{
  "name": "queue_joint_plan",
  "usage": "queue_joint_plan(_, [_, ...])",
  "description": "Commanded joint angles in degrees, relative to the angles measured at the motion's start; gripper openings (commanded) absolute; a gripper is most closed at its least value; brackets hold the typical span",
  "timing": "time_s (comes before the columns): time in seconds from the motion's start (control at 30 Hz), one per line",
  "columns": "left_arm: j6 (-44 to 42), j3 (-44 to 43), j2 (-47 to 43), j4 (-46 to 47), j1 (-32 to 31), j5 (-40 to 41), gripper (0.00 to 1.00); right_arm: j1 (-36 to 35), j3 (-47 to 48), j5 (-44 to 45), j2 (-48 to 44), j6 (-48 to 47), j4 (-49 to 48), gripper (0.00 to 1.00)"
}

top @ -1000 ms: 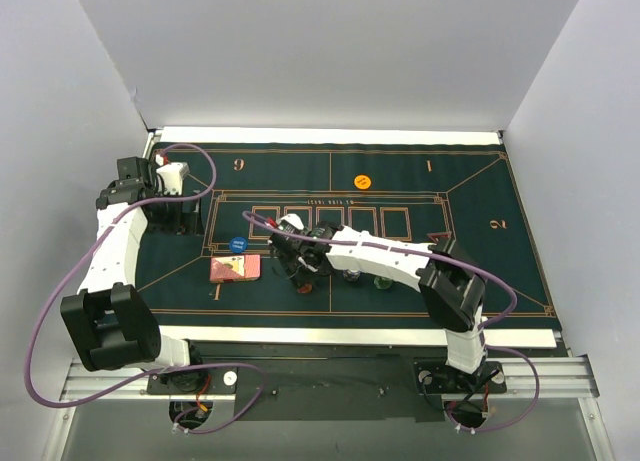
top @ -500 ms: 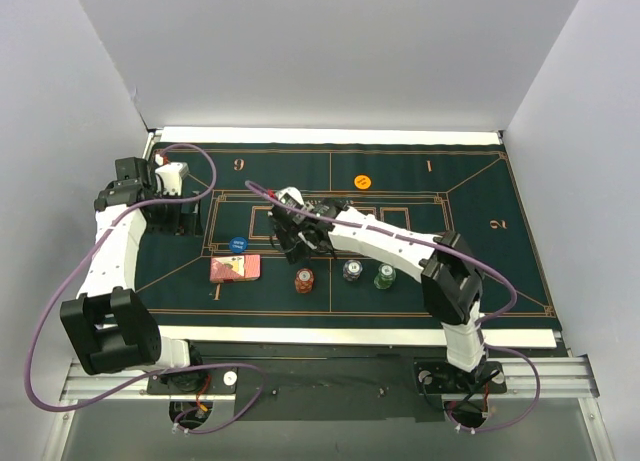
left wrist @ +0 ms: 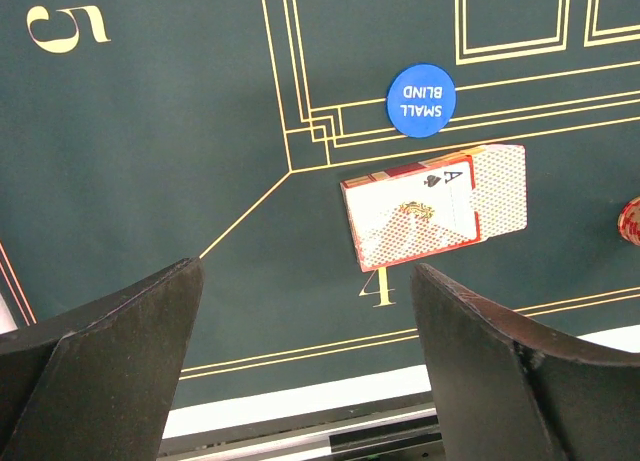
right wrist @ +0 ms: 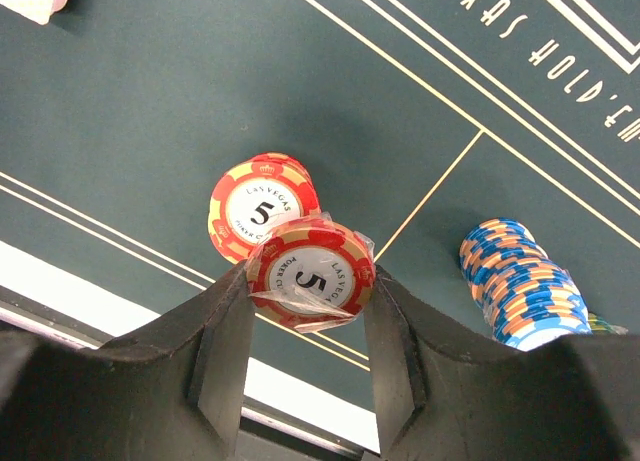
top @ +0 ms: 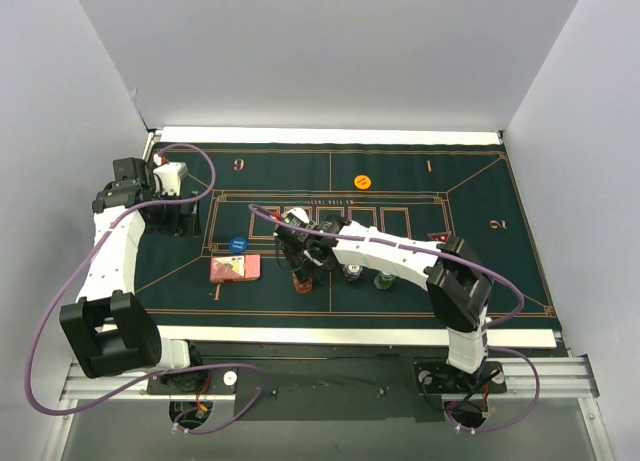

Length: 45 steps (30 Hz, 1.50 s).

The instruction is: Distribute texas hold em gaming equipment

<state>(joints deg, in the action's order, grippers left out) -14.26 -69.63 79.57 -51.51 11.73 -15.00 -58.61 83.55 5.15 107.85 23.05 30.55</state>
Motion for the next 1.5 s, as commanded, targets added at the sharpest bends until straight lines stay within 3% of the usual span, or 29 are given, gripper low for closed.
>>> queue_joint_plan(0.0, [-0.94,-2.27,-2.23,-0.26,0.49,-0.55,0.96,-0.89,0.56,1.79,-2.3,-0.02,1.8,0.14])
queue_joint_plan(0.3, [-0.86,-2.62,-2.23,-0.44,0.49,-0.99,0.96,-0.89,7.41,2.85,-0.11,-1.69,3.11,0.16])
queue_joint_plan(0.73, [1.51,-1.04,-1.17,0.62,0.66,-2.31,0.96,3.24,39.04,-2.07,25.98,-4.24,6.46,0.2])
queue_joint_plan(1.13, [1.87,-1.57,-0.56,-0.17,1.54,-4.77,0.96,5.0,47.05,-6.64,35.58,-2.39,2.24,0.29])
queue_joint_plan(1.27, [1.69,-1.3,-0.64,-0.17,1.9,-4.77,0.96,5.08,48.29,-8.13,36.9,-1.87,1.54,0.38])
queue_joint_plan(1.3, [1.69,-1.22,-0.64,-0.17,1.98,-4.68,0.96,5.08,48.46,-8.31,37.34,-1.61,1.54,0.46])
queue_joint_plan(1.47, [1.52,-1.22,-0.91,-0.26,2.07,-4.33,0.96,5.61,47.68,-7.7,36.91,-1.34,1.45,0.64])
